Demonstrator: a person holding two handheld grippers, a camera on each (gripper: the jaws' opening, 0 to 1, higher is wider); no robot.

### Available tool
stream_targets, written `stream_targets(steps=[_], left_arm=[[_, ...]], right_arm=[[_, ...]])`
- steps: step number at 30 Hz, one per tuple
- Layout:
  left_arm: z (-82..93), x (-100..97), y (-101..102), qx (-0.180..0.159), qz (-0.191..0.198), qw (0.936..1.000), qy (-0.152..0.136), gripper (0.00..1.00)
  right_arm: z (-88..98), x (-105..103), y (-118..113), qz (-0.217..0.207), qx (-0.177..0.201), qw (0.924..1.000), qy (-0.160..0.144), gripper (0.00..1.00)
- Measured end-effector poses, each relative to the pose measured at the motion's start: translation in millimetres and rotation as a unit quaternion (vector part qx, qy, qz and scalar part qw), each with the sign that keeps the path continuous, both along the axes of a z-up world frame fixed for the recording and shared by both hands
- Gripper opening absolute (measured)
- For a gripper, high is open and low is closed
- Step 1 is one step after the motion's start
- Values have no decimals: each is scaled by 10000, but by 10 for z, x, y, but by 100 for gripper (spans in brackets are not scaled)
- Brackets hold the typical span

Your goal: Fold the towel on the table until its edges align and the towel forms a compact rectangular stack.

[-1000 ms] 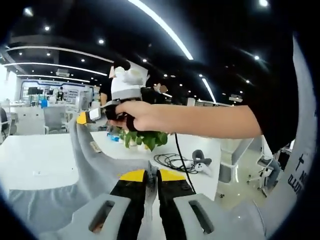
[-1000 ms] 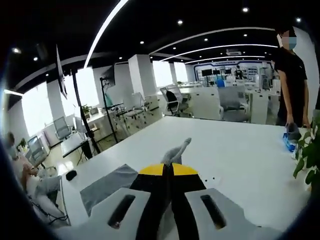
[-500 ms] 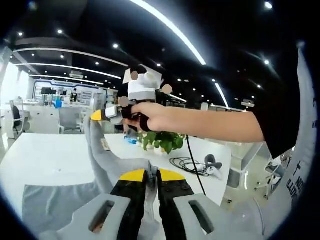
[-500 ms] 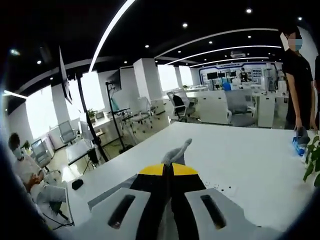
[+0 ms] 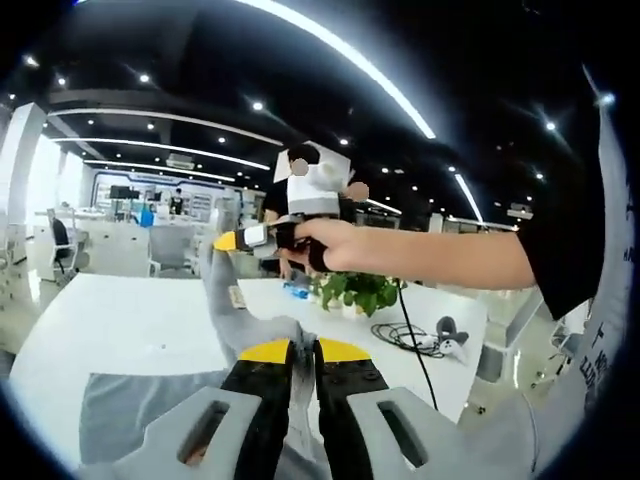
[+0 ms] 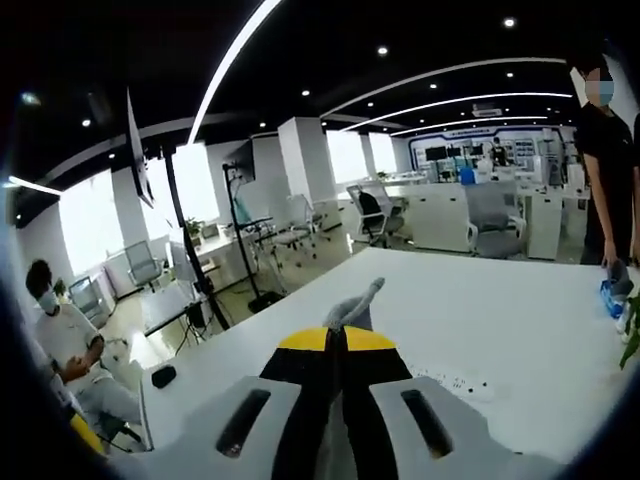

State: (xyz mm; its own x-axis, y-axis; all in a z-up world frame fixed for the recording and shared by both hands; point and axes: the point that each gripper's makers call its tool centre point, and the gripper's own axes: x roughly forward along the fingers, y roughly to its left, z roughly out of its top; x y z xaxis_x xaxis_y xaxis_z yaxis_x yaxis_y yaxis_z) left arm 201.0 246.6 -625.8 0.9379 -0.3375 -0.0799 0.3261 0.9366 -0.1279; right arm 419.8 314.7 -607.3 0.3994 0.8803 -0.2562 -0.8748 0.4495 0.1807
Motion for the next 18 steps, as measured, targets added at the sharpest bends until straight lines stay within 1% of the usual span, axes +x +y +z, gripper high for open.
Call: stream_targets(steps=[3,9,15,18], left_arm=[[4,-38,69,73,86,9999,-9,9],[-10,-150,285,81,366,9993,55,9],[-38,-221,446,84,583,9982,66,9],[-80,-261,505,170,658,9976,106,9]], right_arm=[[18,-63,114,60,23,10000,-12,0],[53,-147,291,185,48,9998,-36,0],[19,-214,458,303,22,9995,-1,0],[0,-243,515,345,-1,9994,-6,0]])
